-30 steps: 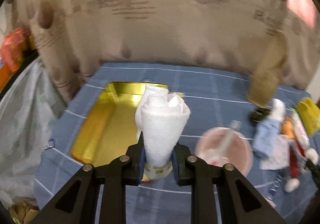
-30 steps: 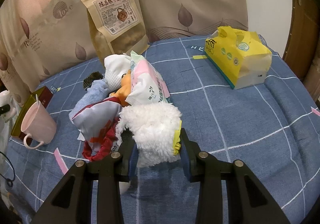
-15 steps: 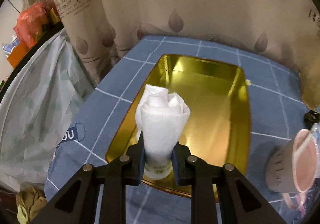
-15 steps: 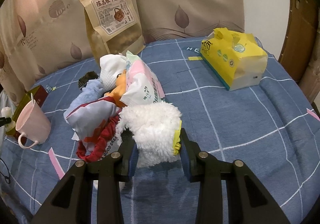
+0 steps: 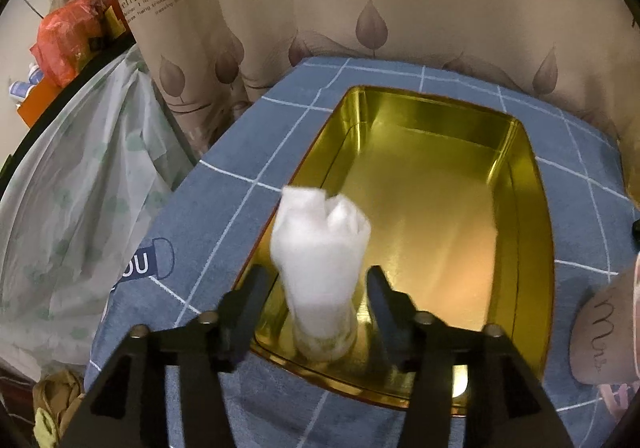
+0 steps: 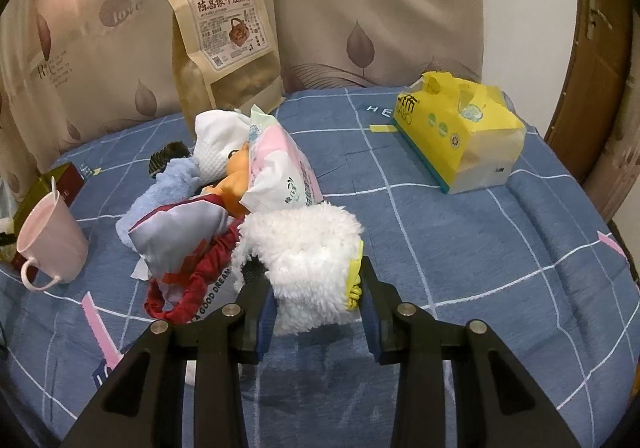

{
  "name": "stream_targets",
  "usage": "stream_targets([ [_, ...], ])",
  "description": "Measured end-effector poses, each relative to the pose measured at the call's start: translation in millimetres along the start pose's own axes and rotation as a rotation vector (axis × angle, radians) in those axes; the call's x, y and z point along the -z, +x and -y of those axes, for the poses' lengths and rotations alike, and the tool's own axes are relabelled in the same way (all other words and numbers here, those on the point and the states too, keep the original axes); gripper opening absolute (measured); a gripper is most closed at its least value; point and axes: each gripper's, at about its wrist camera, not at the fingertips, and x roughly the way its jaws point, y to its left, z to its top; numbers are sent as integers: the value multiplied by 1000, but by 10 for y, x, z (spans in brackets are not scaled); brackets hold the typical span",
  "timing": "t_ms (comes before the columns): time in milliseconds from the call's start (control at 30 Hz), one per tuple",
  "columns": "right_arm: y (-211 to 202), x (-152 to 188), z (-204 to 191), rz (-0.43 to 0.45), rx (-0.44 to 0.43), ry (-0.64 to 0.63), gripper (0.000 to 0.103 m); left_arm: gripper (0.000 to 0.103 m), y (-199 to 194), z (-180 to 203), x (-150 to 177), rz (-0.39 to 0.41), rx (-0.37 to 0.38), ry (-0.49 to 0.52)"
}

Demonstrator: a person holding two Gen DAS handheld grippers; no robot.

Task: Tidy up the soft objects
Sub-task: 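Carry the white towel to the tin tray and release it with the left tool, then carry the white fluffy plush into the tin tray and open the right tool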

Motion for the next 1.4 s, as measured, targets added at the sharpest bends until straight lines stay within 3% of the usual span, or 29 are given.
stream_targets([
  [400, -218, -155, -93, 55, 12, -20, 34, 64, -454, -157, -35, 135, 85, -30],
  [667, -469, -549, -526, 110, -94, -101, 33, 64, -819, -309, 47, 206, 86, -90],
  [867, -533, -782, -1322, 119, -244, -240, 33, 64, -877, -321, 215, 186, 80, -86],
  [1200, -324, -768, -2909, 48, -485, -463, 33, 64, -881, -523, 564, 127, 47, -152],
  [1400, -54, -719, -3818, -25, -547, -533, 33, 64, -881, -694, 617, 134, 27, -206],
])
